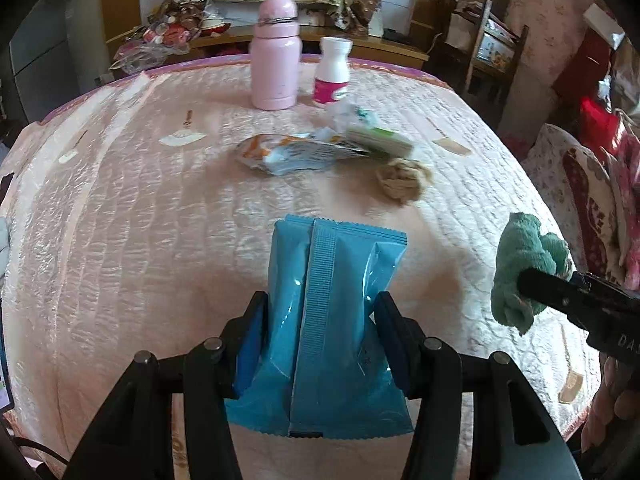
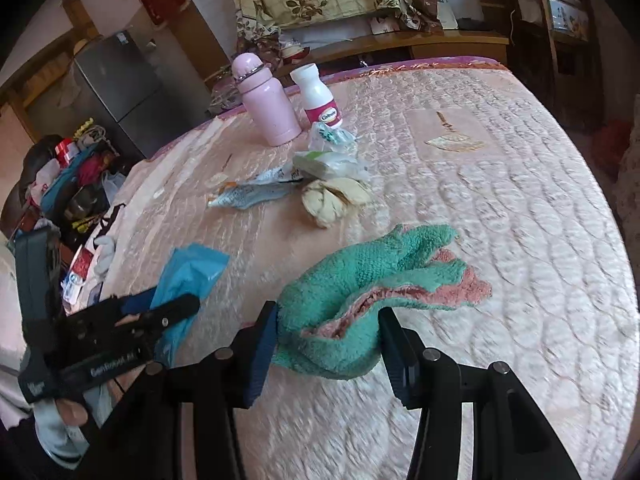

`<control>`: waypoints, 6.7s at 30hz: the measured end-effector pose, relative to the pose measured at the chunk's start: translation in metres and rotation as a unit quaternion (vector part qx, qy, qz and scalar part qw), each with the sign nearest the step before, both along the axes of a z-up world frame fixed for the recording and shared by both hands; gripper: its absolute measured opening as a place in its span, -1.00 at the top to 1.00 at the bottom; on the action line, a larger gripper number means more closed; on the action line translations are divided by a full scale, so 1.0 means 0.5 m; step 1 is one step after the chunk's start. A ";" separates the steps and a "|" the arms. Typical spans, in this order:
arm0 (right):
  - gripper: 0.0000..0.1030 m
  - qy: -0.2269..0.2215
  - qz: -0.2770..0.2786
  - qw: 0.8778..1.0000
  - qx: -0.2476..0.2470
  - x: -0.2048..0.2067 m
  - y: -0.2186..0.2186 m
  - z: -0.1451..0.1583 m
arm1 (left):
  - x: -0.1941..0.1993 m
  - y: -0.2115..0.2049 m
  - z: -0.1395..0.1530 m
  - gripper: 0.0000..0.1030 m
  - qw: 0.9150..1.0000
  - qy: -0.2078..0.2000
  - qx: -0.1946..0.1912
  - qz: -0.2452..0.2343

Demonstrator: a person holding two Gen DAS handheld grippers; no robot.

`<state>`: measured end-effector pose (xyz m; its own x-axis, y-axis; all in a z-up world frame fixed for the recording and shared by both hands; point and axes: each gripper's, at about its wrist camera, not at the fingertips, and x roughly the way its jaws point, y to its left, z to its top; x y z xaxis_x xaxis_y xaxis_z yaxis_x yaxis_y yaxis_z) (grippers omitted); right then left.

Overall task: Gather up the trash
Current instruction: 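Carry the blue pack and green towel over the white bucket with both grippers, then open both grippers to drop the pack and towel into the bucket, then move both open grippers back over the bed toward the remaining trash, then grasp the orange-and-white snack bag with the left gripper while the right gripper grasps the beige cloth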

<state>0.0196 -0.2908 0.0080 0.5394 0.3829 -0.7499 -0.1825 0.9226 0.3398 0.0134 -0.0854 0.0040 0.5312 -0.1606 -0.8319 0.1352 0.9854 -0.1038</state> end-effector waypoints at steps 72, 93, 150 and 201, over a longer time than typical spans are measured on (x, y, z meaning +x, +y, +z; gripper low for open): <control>-0.02 0.049 -0.275 0.958 -0.057 -0.317 -0.613 -0.069 | -0.088 -0.759 -0.017 -0.08 0.953 0.038 -0.045 -0.296; -0.05 0.068 -0.326 0.941 -0.062 -0.322 -0.682 -0.108 | -0.089 -0.805 -0.020 -0.37 0.944 0.040 -0.080 -0.318; -0.23 -0.008 -0.173 0.982 -0.076 -0.147 -0.304 0.071 | -0.034 -0.068 0.080 -0.45 0.996 -0.054 -0.031 -0.070; -0.23 0.026 -0.002 0.998 -0.055 0.139 0.026 -0.035 | 0.399 0.170 -0.009 -0.47 0.994 0.012 -0.005 0.110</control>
<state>0.0893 -0.2780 -0.0097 0.4997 0.2946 -0.8145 -0.1624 0.9556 0.2460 0.2131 -0.0005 -0.0004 0.5344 -0.0512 -0.8437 -0.0863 0.9896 -0.1147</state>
